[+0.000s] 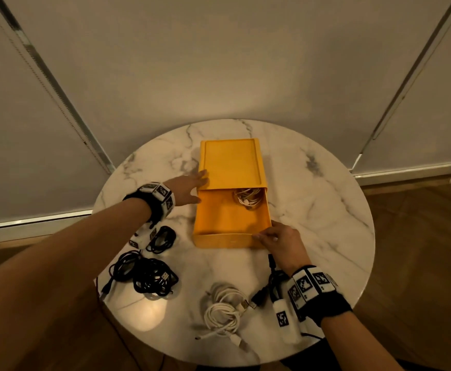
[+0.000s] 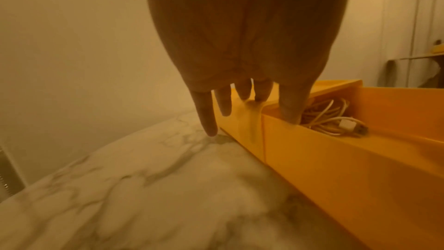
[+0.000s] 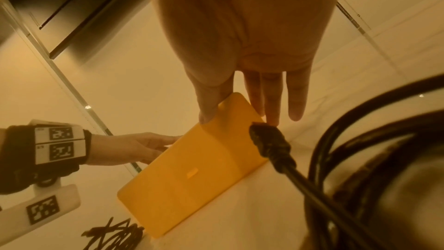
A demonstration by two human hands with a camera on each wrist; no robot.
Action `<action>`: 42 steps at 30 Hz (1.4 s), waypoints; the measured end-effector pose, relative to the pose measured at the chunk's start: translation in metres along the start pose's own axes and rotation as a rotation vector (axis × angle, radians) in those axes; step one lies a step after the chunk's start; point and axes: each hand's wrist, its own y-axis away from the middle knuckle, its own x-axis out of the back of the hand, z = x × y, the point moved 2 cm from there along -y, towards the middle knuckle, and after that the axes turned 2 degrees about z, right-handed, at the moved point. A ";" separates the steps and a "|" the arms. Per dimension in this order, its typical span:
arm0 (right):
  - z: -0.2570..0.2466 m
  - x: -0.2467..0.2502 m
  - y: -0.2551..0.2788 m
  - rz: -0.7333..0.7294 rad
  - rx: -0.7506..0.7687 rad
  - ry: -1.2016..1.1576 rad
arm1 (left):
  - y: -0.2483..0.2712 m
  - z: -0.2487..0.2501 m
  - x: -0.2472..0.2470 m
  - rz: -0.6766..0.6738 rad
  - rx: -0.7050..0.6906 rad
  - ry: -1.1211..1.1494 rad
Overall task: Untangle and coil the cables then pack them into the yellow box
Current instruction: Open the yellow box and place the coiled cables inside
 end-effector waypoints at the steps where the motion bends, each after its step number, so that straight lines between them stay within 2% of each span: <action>1: 0.000 0.001 0.000 0.000 -0.006 -0.009 | -0.001 -0.001 -0.003 -0.004 -0.008 0.009; 7: -0.004 0.008 0.010 0.025 -0.012 -0.089 | -0.004 0.004 -0.004 0.046 0.022 0.084; 10: -0.002 0.025 0.025 0.094 -0.015 -0.172 | 0.006 0.014 0.001 0.185 0.062 0.207; 12: 0.007 0.037 0.037 0.104 -0.042 -0.188 | 0.025 0.026 0.006 0.332 0.028 0.310; 14: 0.021 0.042 0.049 0.027 -0.067 -0.165 | 0.053 0.049 0.007 0.475 -0.033 0.434; 16: 0.033 0.041 0.063 -0.116 -0.061 -0.121 | 0.086 0.079 0.000 0.518 -0.077 0.545; 18: 0.040 0.036 0.077 -0.213 -0.025 -0.050 | 0.119 0.106 -0.019 0.420 -0.071 0.653; 19: 0.041 0.033 0.082 -0.217 0.015 -0.005 | 0.133 0.116 -0.031 0.338 -0.051 0.695; 22: 0.037 0.033 0.094 -0.077 0.150 0.046 | 0.160 0.132 -0.076 0.127 0.013 0.763; 24: 0.025 0.035 0.105 0.000 0.298 -0.003 | 0.168 0.138 -0.105 0.059 0.075 0.788; 26: 0.011 0.030 0.117 -0.068 0.402 -0.047 | 0.170 0.143 -0.126 0.028 0.097 0.802; 27: 0.006 0.025 0.122 -0.155 0.391 -0.036 | 0.169 0.146 -0.133 0.021 0.086 0.788; 30: 0.009 0.002 0.129 -0.482 0.235 0.080 | 0.164 0.151 -0.136 0.035 0.060 0.637; 32: 0.014 -0.014 0.131 -0.578 0.215 0.163 | 0.159 0.153 -0.134 0.086 0.007 0.552; 35: 0.014 -0.032 0.127 -0.513 0.220 0.268 | 0.154 0.154 -0.132 0.141 0.020 0.615; 38: 0.012 -0.040 0.121 -0.465 0.150 0.302 | 0.155 0.150 -0.135 0.068 0.198 0.907; 40: 0.011 -0.041 0.118 -0.450 0.122 0.330 | 0.154 0.146 -0.137 0.030 0.240 1.102; 42: 0.009 -0.040 0.120 -0.419 0.125 0.346 | 0.156 0.147 -0.135 0.044 0.242 1.206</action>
